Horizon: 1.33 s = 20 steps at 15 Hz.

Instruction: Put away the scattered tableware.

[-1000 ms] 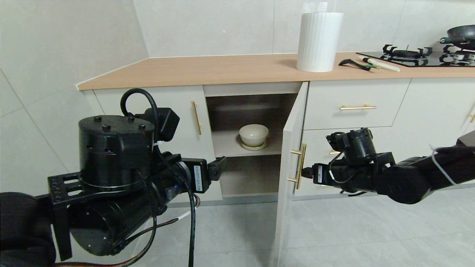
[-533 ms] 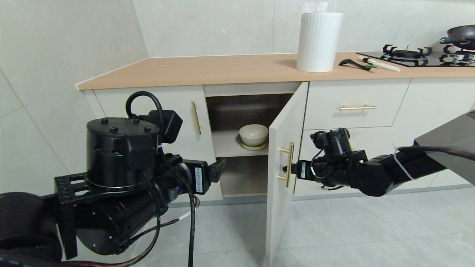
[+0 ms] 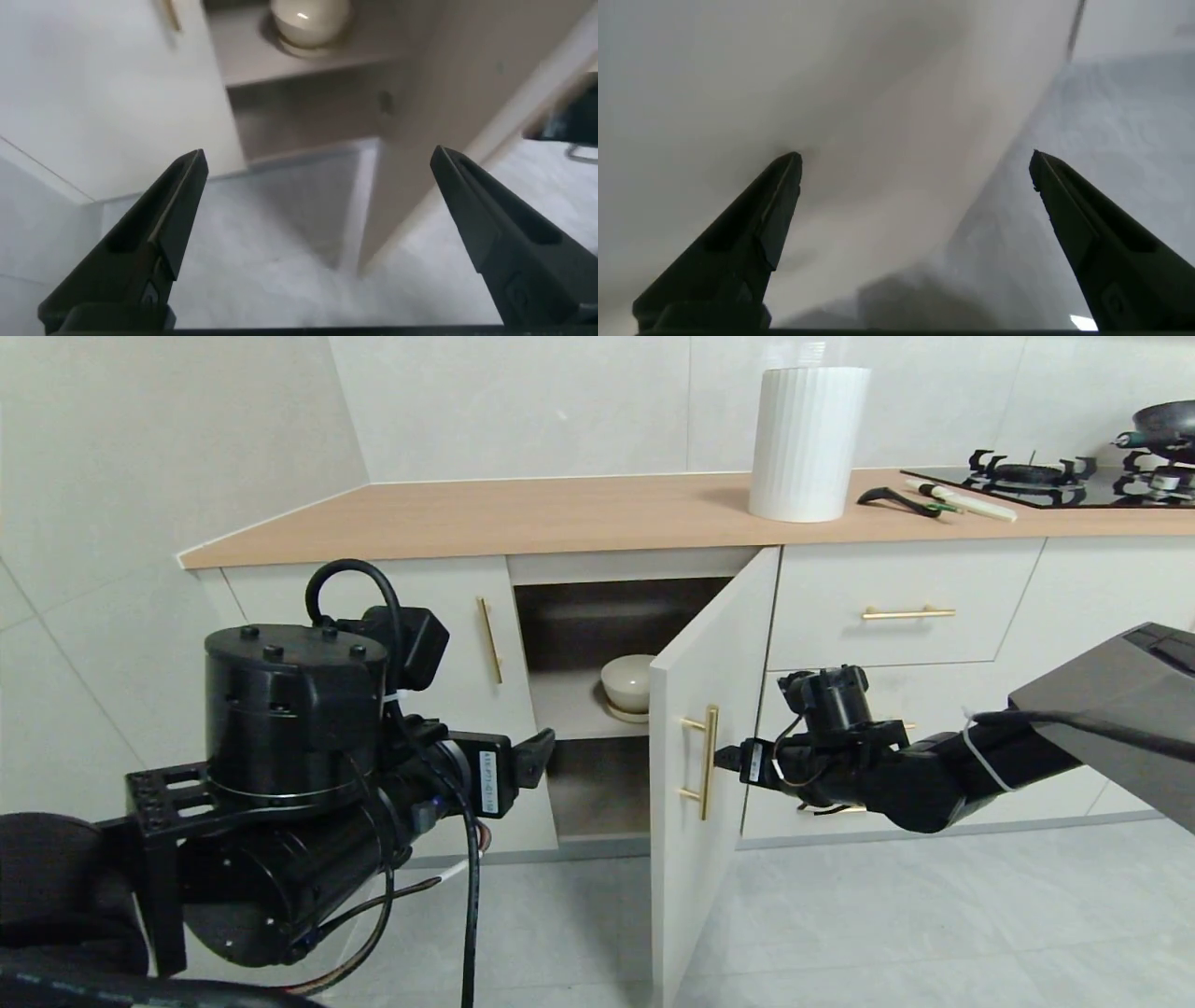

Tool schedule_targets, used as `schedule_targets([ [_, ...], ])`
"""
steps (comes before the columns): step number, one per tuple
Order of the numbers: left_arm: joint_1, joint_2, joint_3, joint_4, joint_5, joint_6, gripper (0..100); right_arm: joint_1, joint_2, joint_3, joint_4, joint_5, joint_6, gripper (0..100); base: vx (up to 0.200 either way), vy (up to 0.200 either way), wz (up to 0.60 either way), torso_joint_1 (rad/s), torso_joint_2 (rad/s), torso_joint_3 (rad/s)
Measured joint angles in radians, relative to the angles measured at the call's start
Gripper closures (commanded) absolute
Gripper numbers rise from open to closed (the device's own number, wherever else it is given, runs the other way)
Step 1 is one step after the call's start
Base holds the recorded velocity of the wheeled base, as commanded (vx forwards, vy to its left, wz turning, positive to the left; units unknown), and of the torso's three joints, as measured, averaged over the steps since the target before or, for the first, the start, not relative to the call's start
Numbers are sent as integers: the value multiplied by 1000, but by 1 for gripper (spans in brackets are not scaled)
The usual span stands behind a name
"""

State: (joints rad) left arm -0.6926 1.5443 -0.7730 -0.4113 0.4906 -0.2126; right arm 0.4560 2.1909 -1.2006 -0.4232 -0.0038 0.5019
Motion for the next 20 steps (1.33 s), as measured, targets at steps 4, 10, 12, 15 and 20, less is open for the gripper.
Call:
schedule_targets([
  [4, 15, -44, 0, -5, 52, 58, 0, 13, 24, -11, -73, -3, 58, 0, 0, 0, 0, 0, 0, 0],
  [10, 16, -143, 1, -7, 96, 115, 0, 43, 132, -158, -157, -138, 205, 0, 0, 0, 0, 0, 0, 0],
  [12, 17, -151, 1, -7, 96, 115, 0, 45, 158, -191, -159, -157, 216, 0, 0, 0, 0, 0, 0, 0],
  [15, 16, -151, 1, -7, 97, 114, 0, 45, 174, -201, -158, -160, 216, 0, 0, 0, 0, 0, 0, 0],
  [20, 29, -149, -3, -1, 96, 115, 0, 47, 181, -201, -153, -168, 216, 0, 160, 0, 0, -4, 0, 4],
])
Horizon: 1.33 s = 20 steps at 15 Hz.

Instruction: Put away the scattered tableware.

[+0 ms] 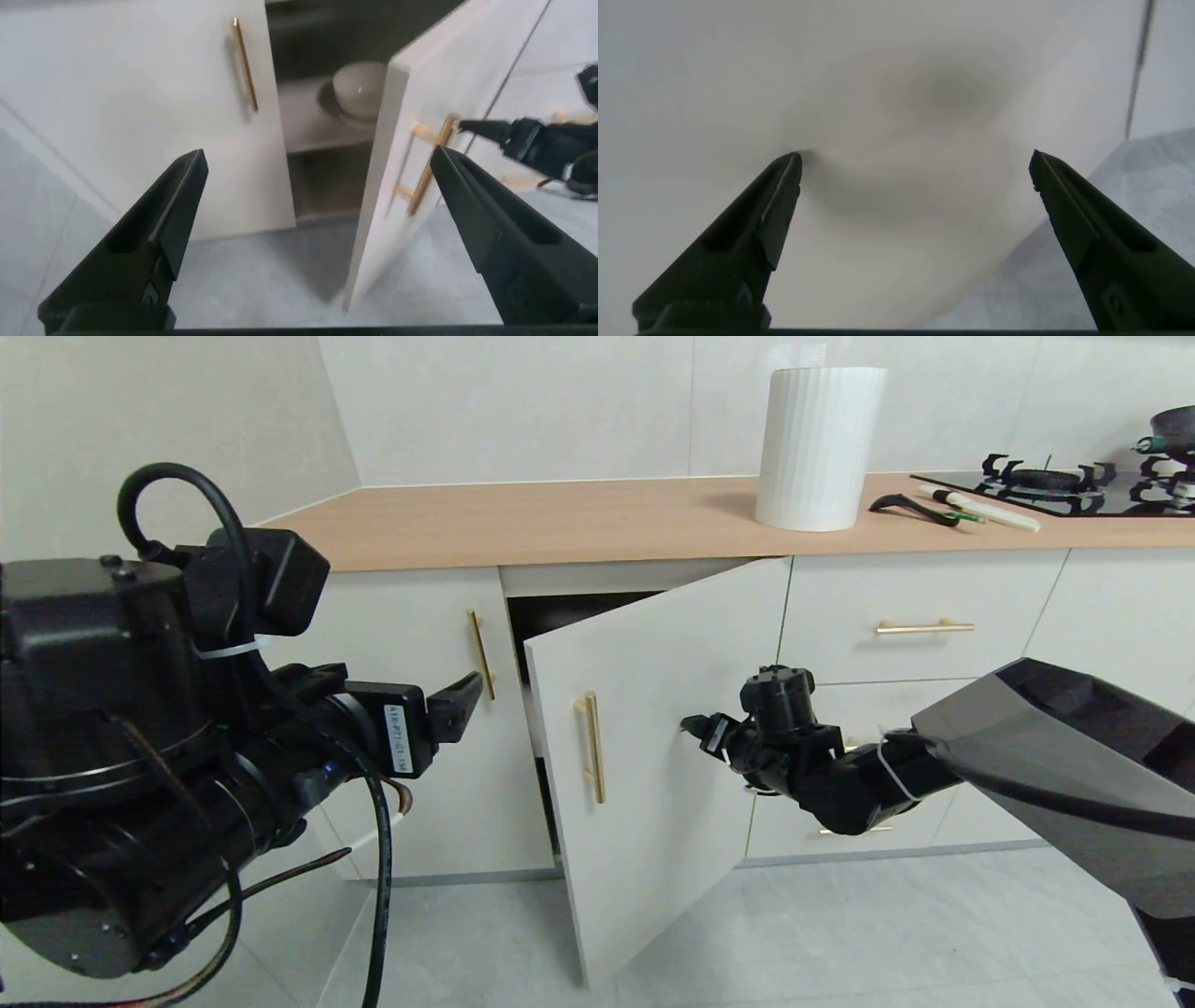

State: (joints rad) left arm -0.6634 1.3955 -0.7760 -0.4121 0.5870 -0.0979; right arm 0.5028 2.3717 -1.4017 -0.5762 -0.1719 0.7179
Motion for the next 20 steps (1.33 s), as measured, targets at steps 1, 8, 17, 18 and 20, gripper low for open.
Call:
schedule_targets([
  [1, 1, 1, -1, 0, 0, 0, 0, 1, 1, 0, -6, 0, 0, 0, 0, 0, 0, 0, 0, 0],
  [8, 1, -15, 0, -3, 0, 1, 0, 0, 26, -54, -4, -73, 13, 0, 0, 0, 0, 0, 0, 0],
  [17, 1, -17, 0, -5, 0, 0, 0, -26, 70, -171, -2, -178, 37, 0, 0, 0, 0, 0, 0, 0],
  [18, 1, -17, 0, -5, 0, 0, 0, -29, 80, -192, 1, -194, 37, 0, 0, 0, 0, 0, 0, 0],
  [20, 1, -17, 0, -5, 0, 0, 0, -40, 103, -229, 2, -213, 37, 0, 0, 0, 0, 0, 0, 0],
])
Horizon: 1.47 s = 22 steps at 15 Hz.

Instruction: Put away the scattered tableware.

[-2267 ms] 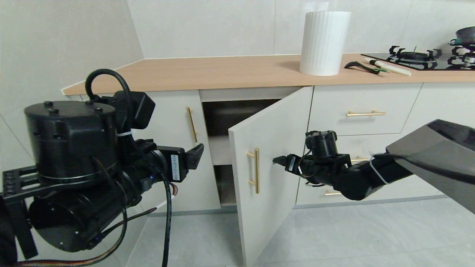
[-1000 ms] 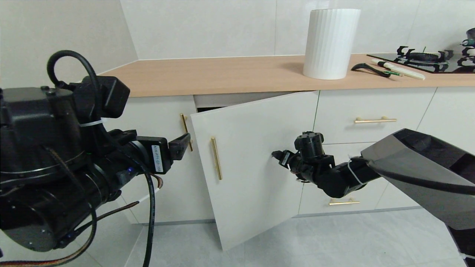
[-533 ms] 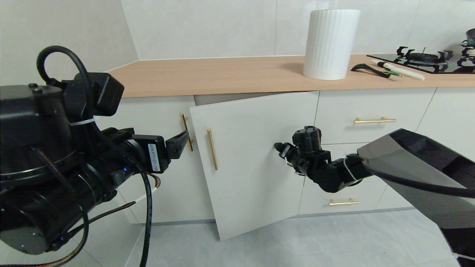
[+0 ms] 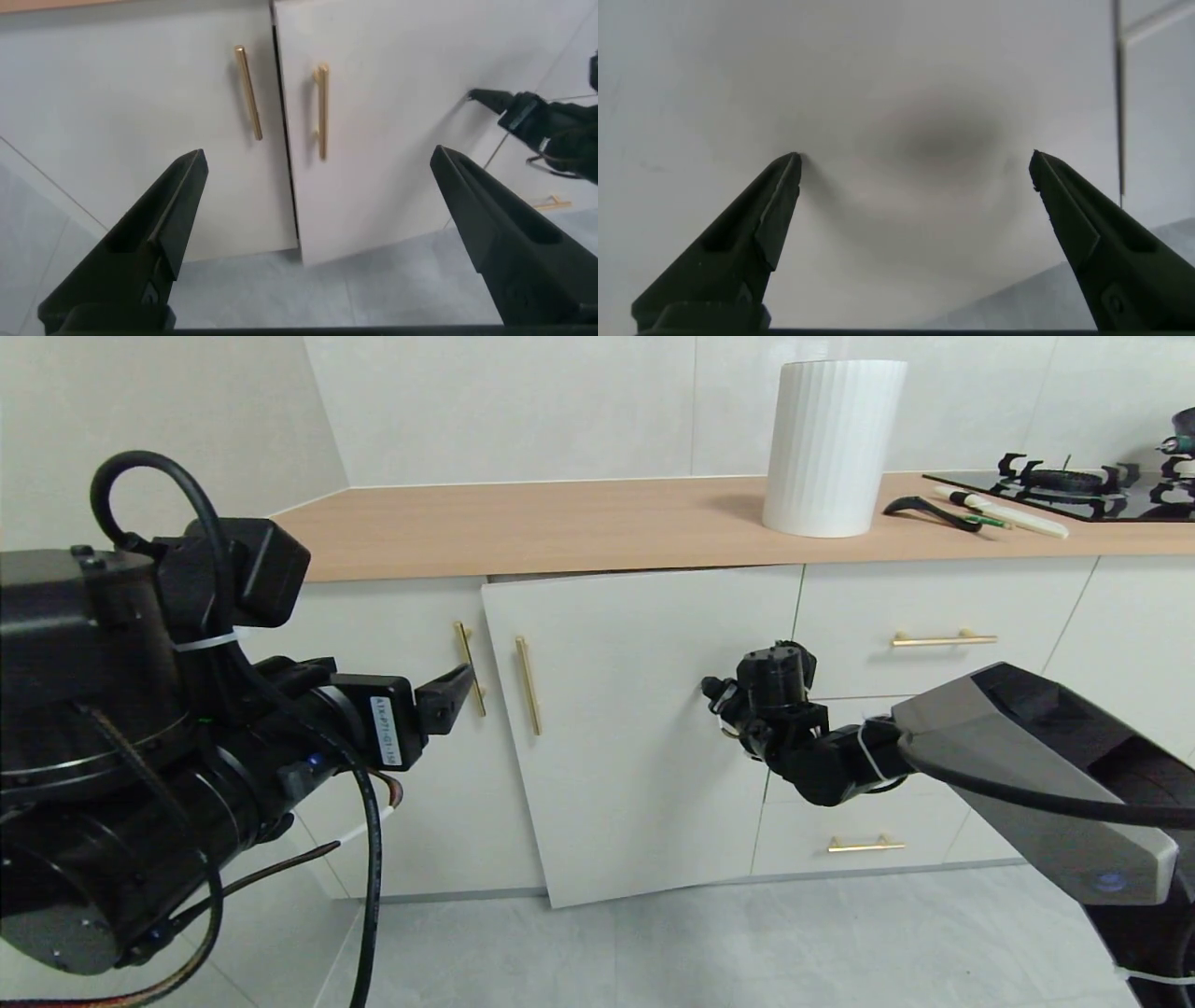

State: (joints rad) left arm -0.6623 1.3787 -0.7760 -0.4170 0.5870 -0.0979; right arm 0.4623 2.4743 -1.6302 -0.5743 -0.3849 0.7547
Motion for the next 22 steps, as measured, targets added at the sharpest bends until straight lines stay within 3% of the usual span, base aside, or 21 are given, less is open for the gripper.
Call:
schedule_targets([
  [8, 0, 0, 0, -1, 0, 0, 0, -29, 68, -118, 34, -83, -1, 0, 0, 0, 0, 0, 0, 0],
  [13, 0, -1, 0, -1, 0, 0, 0, -33, 63, -105, 24, -94, 1, 0, 0, 0, 0, 0, 0, 0],
  [17, -1, -6, -1, -1, 0, 0, 0, -9, -54, 80, 23, -39, 0, 0, 0, 0, 0, 0, 0, 0],
  [22, 28, -81, 22, 6, 0, 1, 0, 28, -411, 440, -6, 20, -78, 0, 0, 0, 0, 0, 0, 0],
])
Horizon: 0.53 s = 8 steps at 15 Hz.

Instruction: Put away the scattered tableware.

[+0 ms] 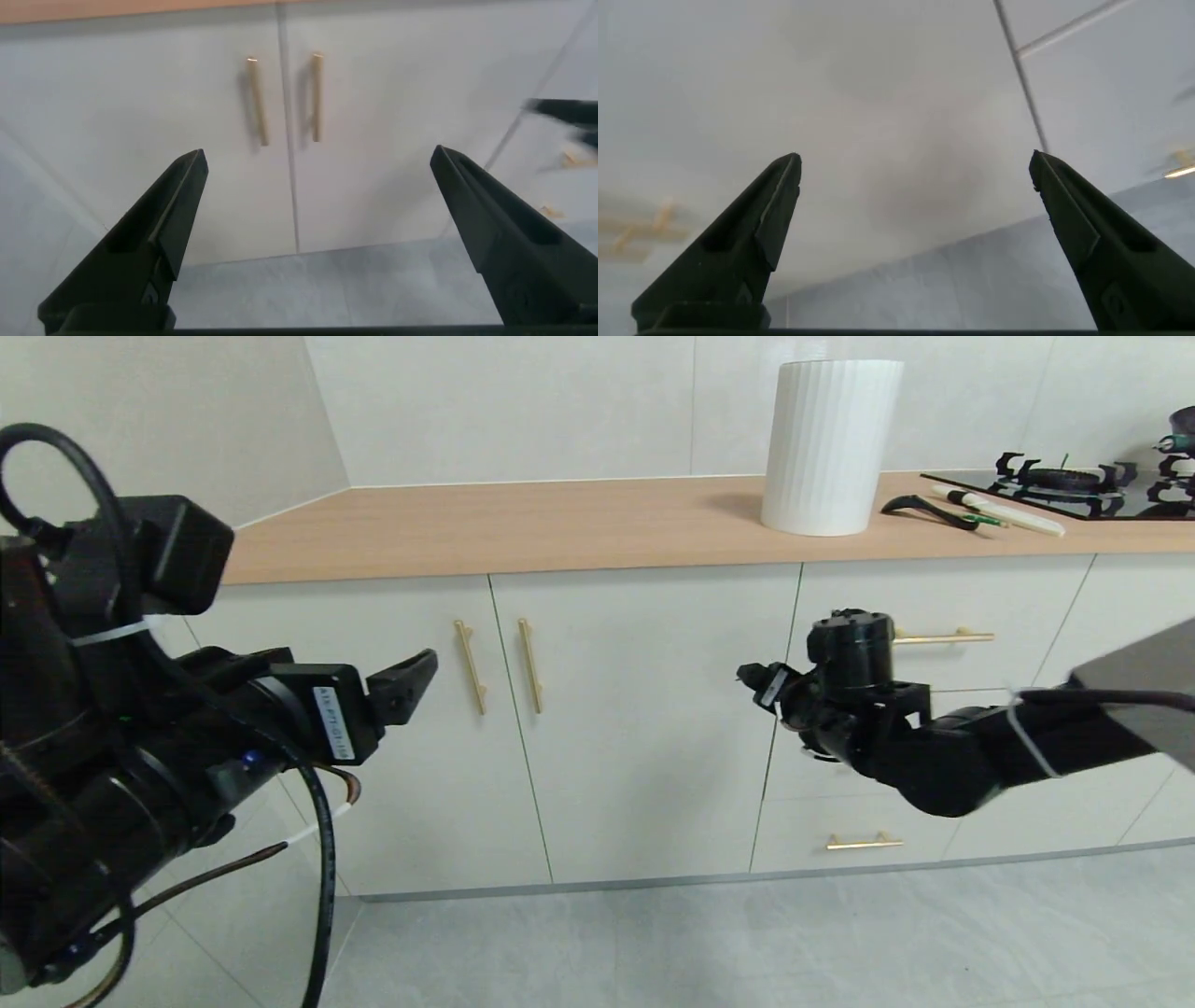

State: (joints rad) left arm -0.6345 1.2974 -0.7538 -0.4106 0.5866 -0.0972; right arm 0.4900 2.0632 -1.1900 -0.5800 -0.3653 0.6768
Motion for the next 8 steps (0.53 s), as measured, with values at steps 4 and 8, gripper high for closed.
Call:
schedule_targets([
  [4, 97, -202, 155, 23, -3, 15, 0, 7, -413, 373, -94, -1, -208, 0, 0, 0, 0, 0, 0, 0],
  [8, 183, -502, 306, 196, -6, 40, 0, -30, -907, 670, -49, -6, -415, 0, 0, 0, 0, 0, 0, 0],
])
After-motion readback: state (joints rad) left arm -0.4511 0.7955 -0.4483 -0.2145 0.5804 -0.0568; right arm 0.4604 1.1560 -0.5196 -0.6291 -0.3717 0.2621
